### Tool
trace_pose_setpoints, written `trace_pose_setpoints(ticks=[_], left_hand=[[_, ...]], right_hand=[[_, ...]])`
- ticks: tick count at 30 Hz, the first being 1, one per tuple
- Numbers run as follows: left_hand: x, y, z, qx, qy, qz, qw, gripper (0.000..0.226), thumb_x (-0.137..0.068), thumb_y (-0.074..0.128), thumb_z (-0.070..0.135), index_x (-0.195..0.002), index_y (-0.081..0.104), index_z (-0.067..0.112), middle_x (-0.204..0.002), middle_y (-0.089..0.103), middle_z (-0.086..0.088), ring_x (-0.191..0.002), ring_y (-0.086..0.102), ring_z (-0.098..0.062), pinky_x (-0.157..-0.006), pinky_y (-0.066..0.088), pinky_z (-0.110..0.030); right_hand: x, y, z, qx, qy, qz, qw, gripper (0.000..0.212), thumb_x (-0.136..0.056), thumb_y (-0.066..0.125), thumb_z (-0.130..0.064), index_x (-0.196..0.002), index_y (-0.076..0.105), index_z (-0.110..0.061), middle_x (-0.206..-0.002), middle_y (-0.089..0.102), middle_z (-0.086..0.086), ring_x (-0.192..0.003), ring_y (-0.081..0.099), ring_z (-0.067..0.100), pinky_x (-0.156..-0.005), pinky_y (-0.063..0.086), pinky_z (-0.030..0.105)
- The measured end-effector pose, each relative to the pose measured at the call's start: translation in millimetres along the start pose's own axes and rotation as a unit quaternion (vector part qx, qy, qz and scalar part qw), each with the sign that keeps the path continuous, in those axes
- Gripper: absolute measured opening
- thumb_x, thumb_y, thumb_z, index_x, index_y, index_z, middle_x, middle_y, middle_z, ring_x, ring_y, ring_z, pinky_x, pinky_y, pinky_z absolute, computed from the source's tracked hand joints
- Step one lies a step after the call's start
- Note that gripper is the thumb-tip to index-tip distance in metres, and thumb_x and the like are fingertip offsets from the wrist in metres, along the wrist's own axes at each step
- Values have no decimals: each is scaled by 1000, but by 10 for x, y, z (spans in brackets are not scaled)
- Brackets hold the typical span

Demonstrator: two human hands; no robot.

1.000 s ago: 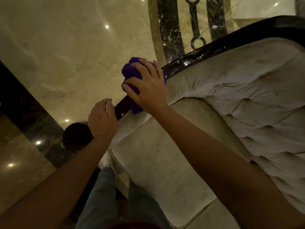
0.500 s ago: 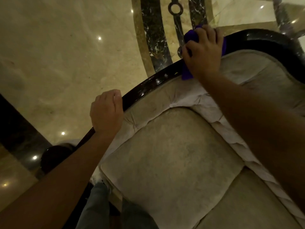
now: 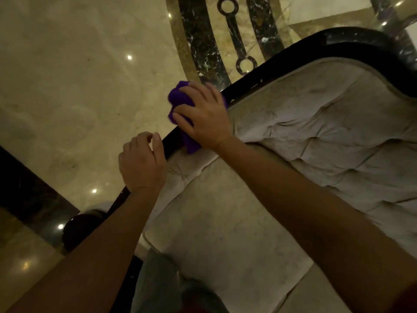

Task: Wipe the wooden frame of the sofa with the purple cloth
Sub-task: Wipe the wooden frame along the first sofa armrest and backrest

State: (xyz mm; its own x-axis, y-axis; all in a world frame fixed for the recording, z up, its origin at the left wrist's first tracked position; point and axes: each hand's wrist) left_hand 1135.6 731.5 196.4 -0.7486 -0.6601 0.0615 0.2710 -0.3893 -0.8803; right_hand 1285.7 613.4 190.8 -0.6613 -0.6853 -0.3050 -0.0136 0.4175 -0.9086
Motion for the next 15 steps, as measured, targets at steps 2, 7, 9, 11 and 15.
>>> trace_pose_setpoints(ticks=[2, 7, 9, 11, 15], left_hand=[[6, 20, 26, -9, -10, -21, 1000, 66, -103, 21, 55, -115, 66, 8, -92, 73, -17, -82, 64, -38, -71, 38, -40], [-44, -1, -14, -6, -15, -49, 999, 67, -105, 17, 54, -108, 67, 10, -79, 71, -14, -67, 60, -31, -61, 36, -35], [-30, -9, -21, -12, -14, -60, 998, 62, -107, 21, 50, -107, 68, 10, -81, 71, -13, -68, 58, -28, -62, 36, -35], [-27, -11, -25, -12, -2, -72, 997, 59, -107, 24, 48, -106, 69, 10, -85, 71, -12, -73, 60, -28, -63, 38, -37], [-130, -38, -78, 16, -10, -164, 986, 59, -108, 22, 51, -108, 66, 13, -94, 71, -10, -85, 64, -32, -73, 46, -40]], right_hand=[[-108, -164, 403, 58, 30, -16, 998, 33, -104, 55, -44, -103, 81, -24, -140, 66, 9, -139, 53, 34, -121, 30, 54], [-343, -699, 1286, 204, 65, -8, 977, 43, -107, 43, -49, -106, 78, -24, -138, 65, 7, -138, 53, 33, -121, 29, 52], [-370, -697, 1262, 217, 101, 15, 971, 40, -106, 47, -48, -103, 79, -23, -137, 66, 7, -138, 53, 32, -121, 29, 52], [-374, -623, 1076, 210, 173, 40, 961, 37, -103, 50, -46, -102, 79, -23, -139, 65, 6, -141, 50, 31, -124, 25, 55], [-281, -251, 378, 125, 204, 49, 970, 24, -98, 63, -37, -97, 80, -20, -139, 65, 9, -143, 48, 33, -125, 22, 58]])
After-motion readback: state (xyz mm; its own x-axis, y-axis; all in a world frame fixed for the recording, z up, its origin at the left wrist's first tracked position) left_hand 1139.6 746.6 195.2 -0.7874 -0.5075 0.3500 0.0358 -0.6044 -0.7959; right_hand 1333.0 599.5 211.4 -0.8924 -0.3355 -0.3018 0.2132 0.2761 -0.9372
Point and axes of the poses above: each hand's wrist, its own x-axis away from the middle knuckle, its own y-axis out of the palm, z = x × y
